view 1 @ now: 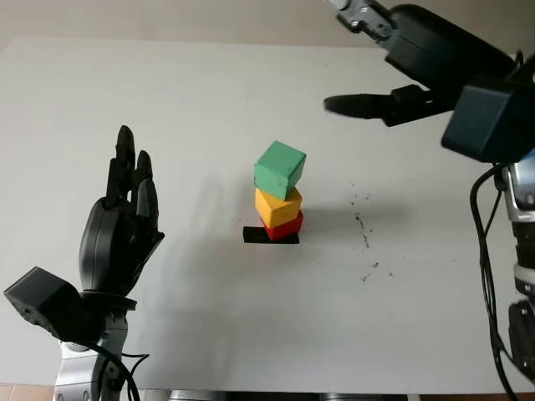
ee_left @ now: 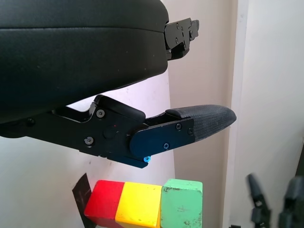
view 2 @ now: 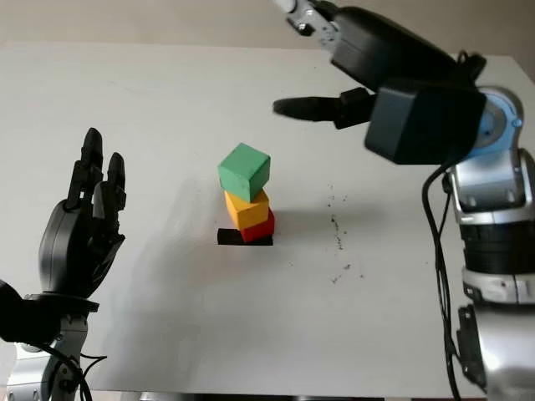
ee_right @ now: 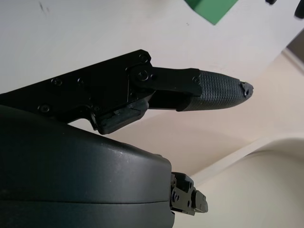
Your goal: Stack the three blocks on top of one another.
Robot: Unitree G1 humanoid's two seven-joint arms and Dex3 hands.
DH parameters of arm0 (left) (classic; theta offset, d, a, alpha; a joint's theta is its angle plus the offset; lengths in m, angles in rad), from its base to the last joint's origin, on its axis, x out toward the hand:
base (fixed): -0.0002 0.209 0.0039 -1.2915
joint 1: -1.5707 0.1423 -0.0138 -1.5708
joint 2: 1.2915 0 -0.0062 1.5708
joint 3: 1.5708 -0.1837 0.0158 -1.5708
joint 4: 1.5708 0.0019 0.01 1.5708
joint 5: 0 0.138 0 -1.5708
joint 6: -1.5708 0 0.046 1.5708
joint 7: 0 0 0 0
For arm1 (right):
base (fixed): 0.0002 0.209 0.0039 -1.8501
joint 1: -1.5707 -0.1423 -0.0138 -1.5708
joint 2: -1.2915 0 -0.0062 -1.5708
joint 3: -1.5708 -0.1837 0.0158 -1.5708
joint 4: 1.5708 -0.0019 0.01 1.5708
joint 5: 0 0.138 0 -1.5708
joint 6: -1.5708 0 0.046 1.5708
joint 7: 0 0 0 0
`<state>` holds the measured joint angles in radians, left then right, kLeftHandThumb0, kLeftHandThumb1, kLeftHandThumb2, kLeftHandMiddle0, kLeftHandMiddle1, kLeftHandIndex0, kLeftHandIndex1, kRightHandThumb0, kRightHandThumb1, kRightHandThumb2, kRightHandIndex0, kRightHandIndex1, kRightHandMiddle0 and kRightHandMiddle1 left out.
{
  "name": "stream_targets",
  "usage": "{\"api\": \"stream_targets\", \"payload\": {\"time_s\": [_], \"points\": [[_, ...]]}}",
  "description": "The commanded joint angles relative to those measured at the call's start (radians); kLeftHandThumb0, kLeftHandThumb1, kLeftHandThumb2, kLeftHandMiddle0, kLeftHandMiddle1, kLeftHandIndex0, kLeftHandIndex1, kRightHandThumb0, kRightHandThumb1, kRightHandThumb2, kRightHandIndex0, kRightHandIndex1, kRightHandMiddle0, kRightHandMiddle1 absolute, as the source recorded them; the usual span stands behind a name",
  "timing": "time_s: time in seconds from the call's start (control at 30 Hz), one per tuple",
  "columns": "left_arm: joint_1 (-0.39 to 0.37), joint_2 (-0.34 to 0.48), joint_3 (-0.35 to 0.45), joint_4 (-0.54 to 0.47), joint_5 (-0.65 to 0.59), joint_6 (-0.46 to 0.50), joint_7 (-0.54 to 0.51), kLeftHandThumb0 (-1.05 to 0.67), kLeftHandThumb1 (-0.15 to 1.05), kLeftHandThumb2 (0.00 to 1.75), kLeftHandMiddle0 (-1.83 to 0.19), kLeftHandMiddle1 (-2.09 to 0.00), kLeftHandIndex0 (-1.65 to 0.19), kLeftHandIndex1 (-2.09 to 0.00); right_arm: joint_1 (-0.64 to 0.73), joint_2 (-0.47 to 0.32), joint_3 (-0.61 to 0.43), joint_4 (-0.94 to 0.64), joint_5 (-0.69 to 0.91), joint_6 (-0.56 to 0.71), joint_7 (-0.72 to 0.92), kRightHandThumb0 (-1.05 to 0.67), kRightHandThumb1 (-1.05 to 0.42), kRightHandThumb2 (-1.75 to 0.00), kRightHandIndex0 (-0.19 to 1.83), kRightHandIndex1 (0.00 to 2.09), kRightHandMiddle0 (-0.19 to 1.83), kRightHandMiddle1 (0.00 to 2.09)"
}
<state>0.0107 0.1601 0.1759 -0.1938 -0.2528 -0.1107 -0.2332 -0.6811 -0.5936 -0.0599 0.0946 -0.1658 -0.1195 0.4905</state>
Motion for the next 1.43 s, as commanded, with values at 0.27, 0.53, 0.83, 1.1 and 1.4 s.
{"api": "stream_targets", "payload": {"time_s": [0.27,0.53,0.83,1.1,1.4], "points": [[-0.102,-0.008,-0.008,0.115,-0.026,-0.042,-0.057,-0.70,1.05,0.65,0.19,0.00,0.19,0.00,0.253,0.200,-0.041,-0.117,0.098,0.113,-0.221,-0.80,-1.05,-0.68,-0.19,0.04,-0.18,0.02],[-0.156,-0.019,-0.030,0.165,-0.016,-0.032,-0.060,-0.71,1.05,0.66,0.19,0.00,0.19,0.00,0.337,0.383,-0.062,-0.174,0.244,0.240,-0.328,-0.75,-1.05,-0.68,-0.19,0.00,-0.19,0.00],[-0.172,-0.015,-0.055,0.208,-0.006,-0.059,-0.086,-0.72,1.05,0.68,0.19,0.00,0.19,0.00,0.448,0.501,-0.018,-0.212,0.261,0.241,-0.392,-0.74,-1.05,-0.78,-0.19,0.00,-0.19,0.00],[-0.162,-0.029,-0.061,0.227,-0.012,-0.084,-0.097,-0.72,1.05,0.67,0.19,0.00,0.19,0.00,0.507,0.544,0.001,-0.200,0.261,0.239,-0.404,-0.75,-1.05,-0.78,-0.19,0.00,-0.19,0.00],[-0.147,-0.030,-0.063,0.204,-0.010,-0.072,-0.088,-0.73,1.05,0.66,0.19,0.00,0.19,0.00,0.526,0.548,0.003,-0.178,0.265,0.241,-0.402,-0.74,-1.05,-0.76,-0.19,0.00,-0.19,0.00]]}}
